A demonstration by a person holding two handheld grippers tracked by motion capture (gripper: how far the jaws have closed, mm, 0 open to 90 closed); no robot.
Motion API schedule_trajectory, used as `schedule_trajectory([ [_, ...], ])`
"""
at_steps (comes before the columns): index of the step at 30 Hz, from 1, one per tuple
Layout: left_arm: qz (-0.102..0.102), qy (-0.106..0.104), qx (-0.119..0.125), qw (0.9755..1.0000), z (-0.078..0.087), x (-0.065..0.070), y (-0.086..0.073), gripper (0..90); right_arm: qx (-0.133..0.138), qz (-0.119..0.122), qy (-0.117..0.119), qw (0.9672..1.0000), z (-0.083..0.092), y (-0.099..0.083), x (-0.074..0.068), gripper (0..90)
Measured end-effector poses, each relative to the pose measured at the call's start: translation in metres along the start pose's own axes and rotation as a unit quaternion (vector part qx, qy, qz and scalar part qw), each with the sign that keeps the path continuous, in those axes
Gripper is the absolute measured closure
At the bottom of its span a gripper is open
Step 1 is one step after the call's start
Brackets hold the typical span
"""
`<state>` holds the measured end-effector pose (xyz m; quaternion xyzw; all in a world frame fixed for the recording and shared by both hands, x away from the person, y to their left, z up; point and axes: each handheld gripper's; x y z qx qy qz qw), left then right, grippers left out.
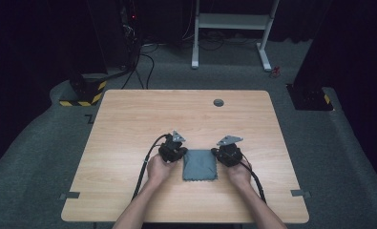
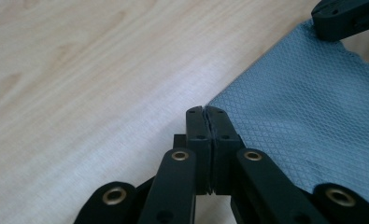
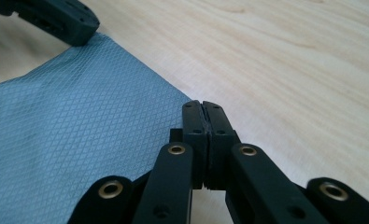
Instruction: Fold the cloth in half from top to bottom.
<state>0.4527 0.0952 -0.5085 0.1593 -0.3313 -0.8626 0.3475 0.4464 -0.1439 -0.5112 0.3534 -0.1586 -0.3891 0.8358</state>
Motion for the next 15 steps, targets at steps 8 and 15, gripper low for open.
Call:
schedule_trajectory([
  [8, 0.048, 0.010, 0.023, 0.9985, 0.001, -0.009, 0.007, 68.5, -0.006, -0.024, -0.014, 0.9996, -0.013, 0.010, 0.010, 84.6],
  [15, 0.010, -0.001, 0.019, 0.9998, 0.009, 0.019, -0.005, 59.8, 0.010, -0.005, 0.017, 0.9998, 0.000, 0.005, -0.007, 83.4],
])
Point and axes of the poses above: each handheld gripper's, and its own axes: z roughly backward along the jaws, y roughly out of its top, x roughly to its right, and after that the axes turned 4 degrees about -z, right-handed
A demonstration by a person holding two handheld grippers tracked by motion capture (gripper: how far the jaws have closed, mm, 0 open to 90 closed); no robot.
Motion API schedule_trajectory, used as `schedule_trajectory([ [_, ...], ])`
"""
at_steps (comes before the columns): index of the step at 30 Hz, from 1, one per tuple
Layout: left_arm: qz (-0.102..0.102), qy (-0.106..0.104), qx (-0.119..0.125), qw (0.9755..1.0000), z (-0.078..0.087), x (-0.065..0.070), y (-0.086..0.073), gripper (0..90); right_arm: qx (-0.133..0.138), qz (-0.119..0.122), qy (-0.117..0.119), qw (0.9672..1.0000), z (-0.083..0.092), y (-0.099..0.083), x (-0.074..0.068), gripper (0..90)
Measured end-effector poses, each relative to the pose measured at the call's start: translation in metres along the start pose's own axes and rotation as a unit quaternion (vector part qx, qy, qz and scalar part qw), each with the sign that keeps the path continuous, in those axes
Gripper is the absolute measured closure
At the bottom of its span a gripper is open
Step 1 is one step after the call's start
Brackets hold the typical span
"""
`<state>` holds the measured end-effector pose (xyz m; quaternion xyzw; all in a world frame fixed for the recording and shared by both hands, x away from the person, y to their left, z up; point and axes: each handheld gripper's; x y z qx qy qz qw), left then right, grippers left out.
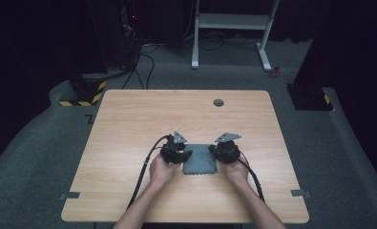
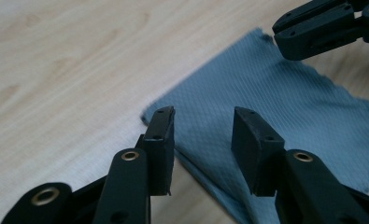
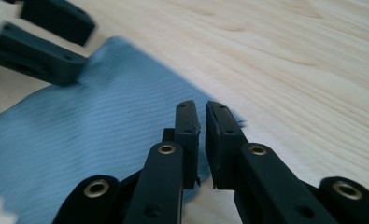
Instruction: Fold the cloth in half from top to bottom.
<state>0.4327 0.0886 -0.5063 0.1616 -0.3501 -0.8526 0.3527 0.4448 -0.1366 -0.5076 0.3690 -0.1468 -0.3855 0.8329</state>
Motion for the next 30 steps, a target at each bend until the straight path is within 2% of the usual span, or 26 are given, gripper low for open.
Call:
schedule_trajectory([
  [2, 0.000, 0.010, -0.012, 0.9999, -0.001, -0.001, -0.005, 59.7, -0.009, 0.009, 0.006, 0.9999, -0.001, -0.005, -0.003, 83.4],
  [4, 0.004, 0.014, -0.013, 0.9998, 0.002, -0.003, -0.011, 59.3, -0.014, 0.022, -0.003, 0.9997, -0.001, -0.011, -0.002, 83.1],
  [7, 0.006, 0.024, -0.009, 0.9997, 0.011, -0.003, -0.018, 58.9, -0.006, 0.009, -0.001, 0.9999, 0.005, -0.018, 0.001, 79.7],
  [8, 0.009, 0.022, -0.004, 0.9997, 0.015, -0.002, -0.019, 58.7, -0.005, 0.008, -0.003, 1.0000, 0.007, -0.020, 0.002, 78.7],
  [10, 0.023, 0.005, 0.019, 0.9995, 0.023, 0.001, -0.022, 57.4, 0.001, 0.002, 0.003, 1.0000, 0.012, -0.023, 0.001, 77.8],
  [12, 0.020, -0.005, 0.029, 0.9994, 0.026, 0.007, -0.021, 56.4, 0.009, 0.000, 0.013, 0.9999, 0.018, -0.026, -0.003, 77.2],
  [15, 0.010, -0.009, 0.017, 0.9998, 0.021, 0.013, -0.020, 56.4, 0.012, 0.009, 0.023, 0.9996, 0.021, -0.028, -0.010, 77.1],
  [18, 0.019, -0.009, 0.003, 0.9998, 0.013, 0.012, -0.025, 56.7, 0.005, 0.014, 0.029, 0.9995, 0.019, -0.031, -0.013, 77.4],
  [20, 0.029, -0.007, 0.007, 0.9995, 0.015, 0.011, -0.030, 57.2, 0.003, 0.017, 0.029, 0.9994, 0.018, -0.035, -0.012, 77.7],
  [22, 0.019, 0.001, 0.007, 0.9998, 0.019, 0.012, -0.034, 57.6, 0.003, 0.010, 0.029, 0.9995, 0.021, -0.038, -0.010, 77.5],
  [26, 0.030, -0.003, 0.009, 0.9995, 0.025, 0.011, -0.040, 55.4, 0.007, 0.012, 0.024, 0.9996, 0.027, -0.044, -0.009, 76.2],
  [30, 0.038, -0.007, 0.023, 0.9990, 0.033, 0.011, -0.044, 52.3, 0.015, 0.004, 0.027, 0.9995, 0.033, -0.047, -0.010, 72.1],
])
Point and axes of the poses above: each handheld gripper's, and its own axes: z roughly backward along the jaws, y roughly out of its top, x roughly to its right, and after that the axes turned 4 degrees about -z, right-handed
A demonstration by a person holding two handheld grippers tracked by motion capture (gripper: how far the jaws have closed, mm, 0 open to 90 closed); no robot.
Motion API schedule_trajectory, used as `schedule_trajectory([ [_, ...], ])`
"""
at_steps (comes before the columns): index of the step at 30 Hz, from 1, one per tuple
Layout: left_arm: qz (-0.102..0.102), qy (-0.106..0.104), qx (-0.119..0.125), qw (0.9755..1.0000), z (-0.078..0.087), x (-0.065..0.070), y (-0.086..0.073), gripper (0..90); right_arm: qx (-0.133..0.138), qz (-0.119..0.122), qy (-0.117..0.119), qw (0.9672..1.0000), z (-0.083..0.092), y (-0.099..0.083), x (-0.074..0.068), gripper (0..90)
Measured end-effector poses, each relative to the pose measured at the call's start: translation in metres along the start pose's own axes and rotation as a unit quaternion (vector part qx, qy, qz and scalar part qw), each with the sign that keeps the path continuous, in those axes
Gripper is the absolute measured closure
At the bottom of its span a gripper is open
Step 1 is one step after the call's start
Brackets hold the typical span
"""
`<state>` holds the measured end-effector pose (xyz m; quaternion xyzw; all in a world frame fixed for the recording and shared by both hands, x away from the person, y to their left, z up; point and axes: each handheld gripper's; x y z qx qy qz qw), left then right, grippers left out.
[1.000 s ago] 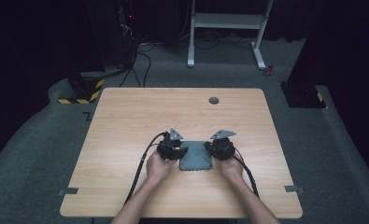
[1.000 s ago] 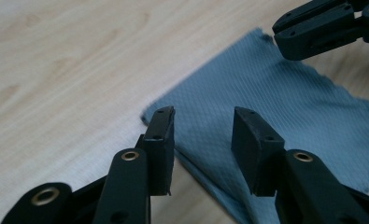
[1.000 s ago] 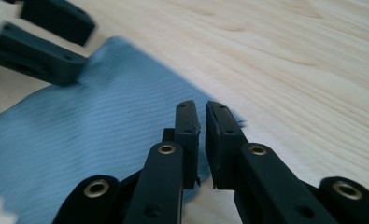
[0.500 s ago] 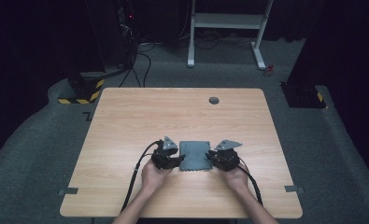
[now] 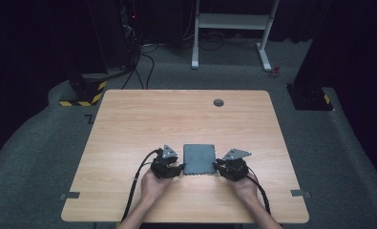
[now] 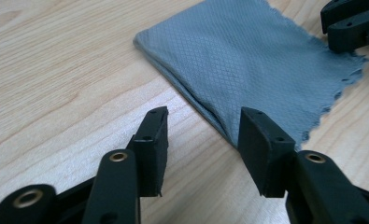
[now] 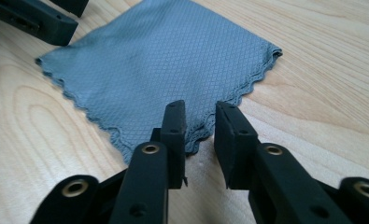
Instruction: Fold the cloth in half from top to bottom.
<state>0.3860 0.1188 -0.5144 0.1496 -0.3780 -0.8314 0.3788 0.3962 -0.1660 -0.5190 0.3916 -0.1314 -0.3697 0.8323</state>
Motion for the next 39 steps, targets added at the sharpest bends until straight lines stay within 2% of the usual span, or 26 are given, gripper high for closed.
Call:
schedule_trajectory([
  [4, 0.015, 0.000, 0.025, 0.9996, 0.012, -0.002, -0.003, 49.8, 0.014, -0.008, -0.002, 0.9999, 0.008, -0.002, 0.003, 68.5],
  [8, 0.032, -0.003, 0.049, 0.9983, 0.022, -0.005, -0.009, 48.7, 0.032, -0.027, -0.003, 0.9991, 0.018, -0.004, 0.010, 66.5],
  [13, 0.039, -0.002, 0.069, 0.9969, 0.032, -0.008, -0.012, 46.9, 0.044, -0.044, -0.009, 0.9980, 0.028, -0.007, 0.017, 64.7],
  [28, 0.041, 0.015, 0.097, 0.9943, 0.053, -0.015, -0.022, 42.1, 0.070, -0.062, -0.020, 0.9955, 0.050, -0.016, 0.025, 60.6],
  [31, 0.044, 0.017, 0.106, 0.9932, 0.059, -0.018, -0.026, 41.8, 0.073, -0.068, -0.024, 0.9947, 0.054, -0.022, 0.027, 60.4],
  [36, 0.046, 0.029, 0.106, 0.9928, 0.067, -0.021, -0.037, 41.6, 0.077, -0.085, -0.034, 0.9928, 0.062, -0.030, 0.034, 60.0],
  [39, 0.050, 0.037, 0.105, 0.9925, 0.070, -0.023, -0.044, 41.5, 0.077, -0.085, -0.041, 0.9926, 0.066, -0.033, 0.036, 59.5],
])
Point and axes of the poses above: each handheld gripper's, and its own axes: z roughly backward along the jaws, y roughly out of its top, x roughly to its right, and after that the axes turned 4 degrees about -z, right-handed
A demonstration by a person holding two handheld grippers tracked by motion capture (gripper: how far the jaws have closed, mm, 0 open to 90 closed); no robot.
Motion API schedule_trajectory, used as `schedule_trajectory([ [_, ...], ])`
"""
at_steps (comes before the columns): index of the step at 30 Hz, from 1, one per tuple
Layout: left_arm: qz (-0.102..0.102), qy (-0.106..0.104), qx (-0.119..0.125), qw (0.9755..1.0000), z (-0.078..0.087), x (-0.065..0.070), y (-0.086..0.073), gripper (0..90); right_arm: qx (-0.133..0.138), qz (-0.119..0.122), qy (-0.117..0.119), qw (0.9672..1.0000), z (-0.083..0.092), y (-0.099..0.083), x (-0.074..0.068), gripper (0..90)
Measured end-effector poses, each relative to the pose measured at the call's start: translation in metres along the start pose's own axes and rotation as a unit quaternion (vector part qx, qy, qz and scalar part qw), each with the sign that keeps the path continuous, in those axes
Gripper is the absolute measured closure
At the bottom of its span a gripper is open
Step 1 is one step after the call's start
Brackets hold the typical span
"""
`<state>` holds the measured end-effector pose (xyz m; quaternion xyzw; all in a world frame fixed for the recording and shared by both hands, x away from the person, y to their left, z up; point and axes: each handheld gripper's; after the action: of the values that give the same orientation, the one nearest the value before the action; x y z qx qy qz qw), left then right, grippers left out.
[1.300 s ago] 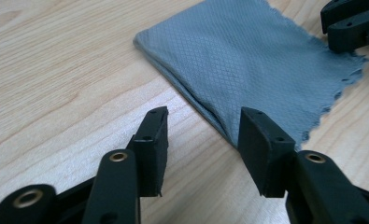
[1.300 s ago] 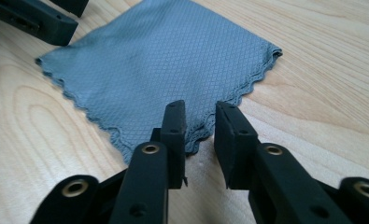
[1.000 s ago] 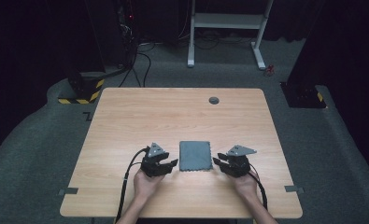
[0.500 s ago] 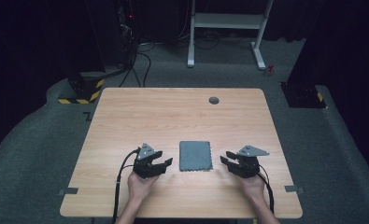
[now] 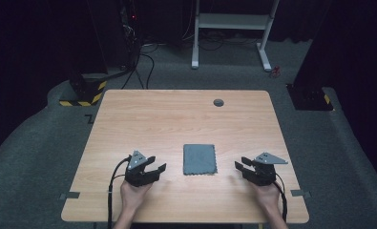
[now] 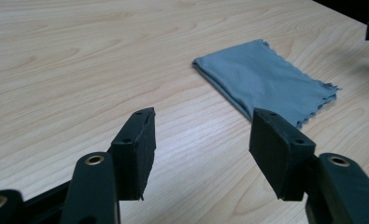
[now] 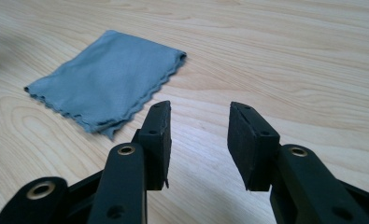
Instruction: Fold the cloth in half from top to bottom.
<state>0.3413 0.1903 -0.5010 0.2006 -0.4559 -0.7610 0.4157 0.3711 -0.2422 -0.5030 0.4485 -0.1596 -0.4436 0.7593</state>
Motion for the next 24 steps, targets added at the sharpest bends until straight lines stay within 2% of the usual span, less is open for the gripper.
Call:
schedule_trajectory([
  [7, 0.006, 0.024, -0.012, 0.9996, 0.006, -0.009, -0.012, 41.3, -0.014, -0.004, -0.022, 0.9996, 0.002, -0.011, 0.006, 59.0],
  [12, 0.003, 0.048, -0.029, 0.9984, 0.006, -0.012, -0.018, 41.2, -0.020, -0.007, -0.035, 0.9992, 0.005, -0.015, 0.010, 58.2],
  [24, -0.002, 0.073, -0.053, 0.9959, 0.002, -0.016, -0.026, 40.9, -0.042, -0.005, -0.066, 0.9969, 0.008, -0.023, 0.018, 56.6],
])
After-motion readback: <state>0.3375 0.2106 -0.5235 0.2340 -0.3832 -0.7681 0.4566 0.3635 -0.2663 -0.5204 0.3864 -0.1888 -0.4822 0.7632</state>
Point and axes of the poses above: each handheld gripper's, and its own axes: z roughly backward along the jaws, y roughly out of its top, x roughly to its right, and after that the axes turned 4 degrees about -z, right-handed
